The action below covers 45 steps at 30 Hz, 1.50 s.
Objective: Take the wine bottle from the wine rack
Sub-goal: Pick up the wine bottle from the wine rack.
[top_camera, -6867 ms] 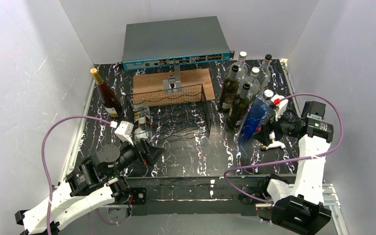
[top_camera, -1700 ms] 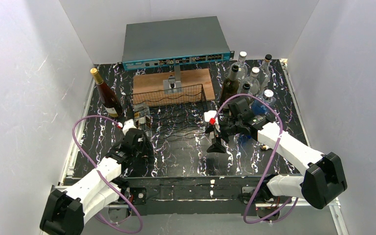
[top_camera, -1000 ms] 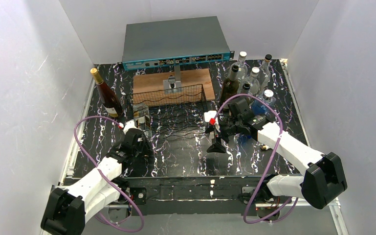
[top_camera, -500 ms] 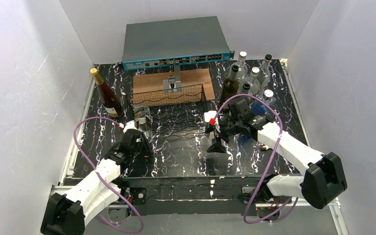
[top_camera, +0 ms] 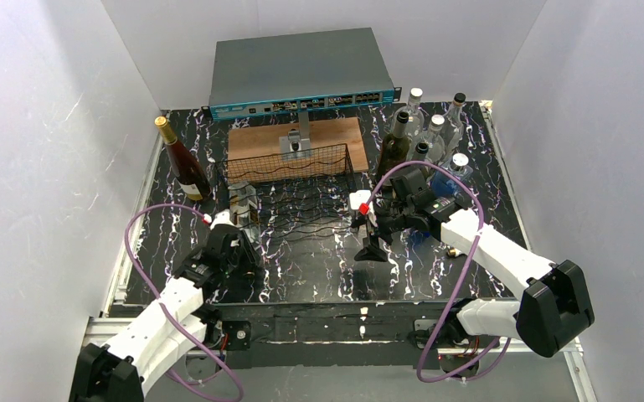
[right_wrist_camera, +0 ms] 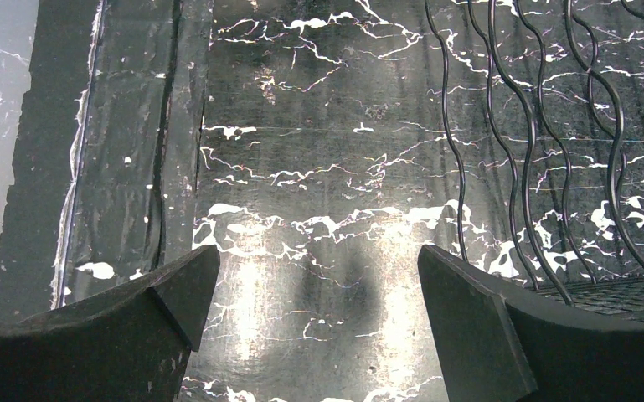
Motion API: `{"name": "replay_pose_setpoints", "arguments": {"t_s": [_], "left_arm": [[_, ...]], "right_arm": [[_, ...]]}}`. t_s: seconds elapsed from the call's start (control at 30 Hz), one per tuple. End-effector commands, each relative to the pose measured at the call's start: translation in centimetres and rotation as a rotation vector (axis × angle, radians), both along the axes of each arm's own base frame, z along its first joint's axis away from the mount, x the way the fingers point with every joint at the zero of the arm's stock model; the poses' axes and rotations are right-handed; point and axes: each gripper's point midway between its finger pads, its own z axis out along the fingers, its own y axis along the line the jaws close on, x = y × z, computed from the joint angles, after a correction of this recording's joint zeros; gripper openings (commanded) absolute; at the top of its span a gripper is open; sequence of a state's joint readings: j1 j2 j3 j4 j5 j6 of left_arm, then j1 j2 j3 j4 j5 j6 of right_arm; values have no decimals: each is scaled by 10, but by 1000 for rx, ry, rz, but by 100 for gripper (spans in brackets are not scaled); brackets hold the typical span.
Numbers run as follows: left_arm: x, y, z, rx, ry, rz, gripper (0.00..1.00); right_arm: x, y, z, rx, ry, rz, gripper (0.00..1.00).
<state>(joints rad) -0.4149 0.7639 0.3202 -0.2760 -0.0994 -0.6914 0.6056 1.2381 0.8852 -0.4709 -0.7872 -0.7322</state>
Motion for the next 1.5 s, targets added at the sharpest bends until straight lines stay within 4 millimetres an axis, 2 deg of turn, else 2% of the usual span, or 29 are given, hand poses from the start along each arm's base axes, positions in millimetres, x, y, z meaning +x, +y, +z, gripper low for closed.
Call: {"name": "replay_pose_setpoints", "arguments": {"t_s": [0.0, 0.3, 0.7, 1.07, 1.27, 1.47], "left_arm": [[1, -7, 14, -32, -32, -36, 0], [-7, -5, 29, -26, -54, -72, 0], [-11, -14, 46, -74, -77, -110, 0], [-20, -15, 51, -78, -48, -111, 0], [-25, -15, 63, -95, -55, -108, 0], [-34, -13, 66, -98, -9, -96, 0]], "right_arm": [[-5, 0, -3, 0, 4, 20, 98], [-6, 0, -3, 2, 4, 26, 98], [-7, 0, -4, 0, 6, 33, 98], [-8, 0, -3, 1, 3, 37, 98], [-8, 0, -3, 1, 1, 39, 98], [-8, 0, -4, 1, 2, 40, 99]]}}
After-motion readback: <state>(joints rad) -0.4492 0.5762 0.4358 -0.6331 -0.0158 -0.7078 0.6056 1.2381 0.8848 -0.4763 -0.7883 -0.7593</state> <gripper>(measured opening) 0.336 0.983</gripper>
